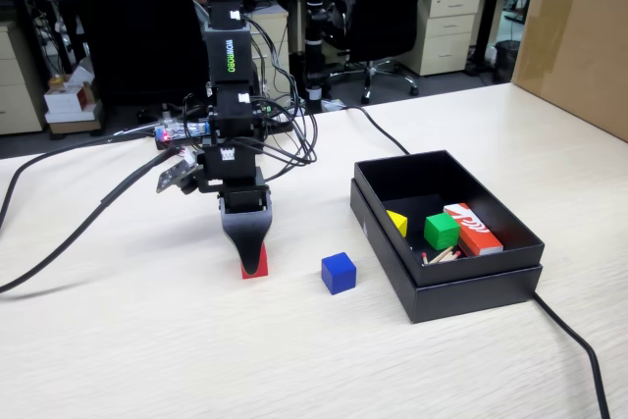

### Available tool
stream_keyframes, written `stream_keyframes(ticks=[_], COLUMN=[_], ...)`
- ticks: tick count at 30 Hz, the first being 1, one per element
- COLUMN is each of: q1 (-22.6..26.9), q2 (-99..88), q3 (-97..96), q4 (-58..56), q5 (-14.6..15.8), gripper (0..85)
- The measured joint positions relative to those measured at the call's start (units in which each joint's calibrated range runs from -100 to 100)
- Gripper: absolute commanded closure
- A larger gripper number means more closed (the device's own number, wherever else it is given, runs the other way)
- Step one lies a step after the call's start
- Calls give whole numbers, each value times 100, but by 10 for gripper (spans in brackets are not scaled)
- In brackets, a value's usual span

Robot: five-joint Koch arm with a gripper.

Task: Put the red cube on top of the blue cube

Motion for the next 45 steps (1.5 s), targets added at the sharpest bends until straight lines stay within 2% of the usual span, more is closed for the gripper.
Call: stream_keyframes(ticks=[5,8,9,10,16,24,30,33,38,41,43,45], q1=[5,5,5,5,10,20,112,322,684,816,874,884], q2=[181,246,259,259,272,13,-1010,-1864,-1929,-1282,-893,-777], q3=[173,210,210,219,210,183,183,201,183,1260,1506,1561], q4=[0,0,0,8,248,286,286,286,279,279,279,279], q5=[0,-24,-44,-73,-161,-161,-127,20,269,357,484,488], gripper=[411,503,544,630,846,846,846,846,846,846,846,846])
